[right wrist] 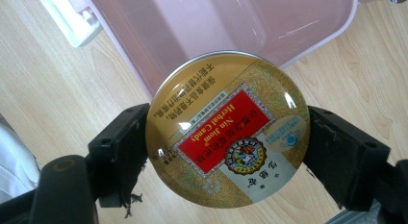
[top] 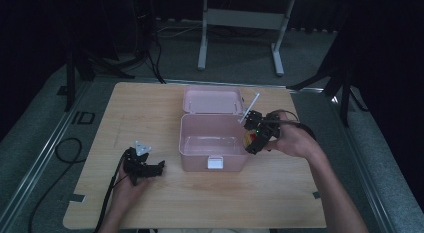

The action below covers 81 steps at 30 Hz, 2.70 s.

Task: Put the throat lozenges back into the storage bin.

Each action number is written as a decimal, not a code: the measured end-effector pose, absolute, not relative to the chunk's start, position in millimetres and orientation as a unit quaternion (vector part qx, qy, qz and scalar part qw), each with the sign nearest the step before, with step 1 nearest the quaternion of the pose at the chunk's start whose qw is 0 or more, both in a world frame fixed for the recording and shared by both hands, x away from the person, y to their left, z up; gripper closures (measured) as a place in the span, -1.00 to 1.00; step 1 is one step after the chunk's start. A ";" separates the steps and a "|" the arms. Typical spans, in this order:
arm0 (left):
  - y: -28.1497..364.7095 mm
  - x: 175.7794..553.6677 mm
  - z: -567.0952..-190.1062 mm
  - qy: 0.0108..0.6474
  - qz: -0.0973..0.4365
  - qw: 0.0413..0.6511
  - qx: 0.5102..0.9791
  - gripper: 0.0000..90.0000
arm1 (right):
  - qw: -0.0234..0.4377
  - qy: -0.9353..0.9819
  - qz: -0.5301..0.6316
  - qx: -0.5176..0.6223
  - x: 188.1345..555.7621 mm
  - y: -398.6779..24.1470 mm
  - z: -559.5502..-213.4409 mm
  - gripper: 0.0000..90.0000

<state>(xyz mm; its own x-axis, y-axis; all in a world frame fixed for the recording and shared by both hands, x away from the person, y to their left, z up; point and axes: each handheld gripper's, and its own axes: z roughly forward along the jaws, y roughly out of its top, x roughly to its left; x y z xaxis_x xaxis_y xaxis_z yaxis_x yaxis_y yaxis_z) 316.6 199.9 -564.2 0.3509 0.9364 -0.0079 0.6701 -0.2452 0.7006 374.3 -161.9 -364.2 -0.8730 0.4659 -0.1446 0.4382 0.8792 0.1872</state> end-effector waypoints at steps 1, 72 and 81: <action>199.8 316.6 -564.2 0.529 0.213 0.313 0.760 -0.80 | 0.091 0.965 0.076 0.234 374.7 -161.2 -364.2 -0.55; 199.8 316.6 -564.2 0.529 0.213 0.314 0.759 -0.80 | 0.079 0.974 0.054 0.206 389.5 -115.2 -369.1 -0.55; 199.8 316.6 -564.2 0.529 0.213 0.314 0.759 -0.80 | 0.083 0.974 0.055 0.204 390.0 -112.1 -365.6 -0.55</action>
<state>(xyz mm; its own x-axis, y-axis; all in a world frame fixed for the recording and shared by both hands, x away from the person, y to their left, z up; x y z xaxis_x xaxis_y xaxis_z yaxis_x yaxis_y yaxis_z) 316.6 199.8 -564.2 0.3498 0.9368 -0.0086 0.6697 -0.2436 0.7015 390.0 -112.1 -365.6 -0.9033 0.4058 -0.1391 0.3875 0.9110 0.1412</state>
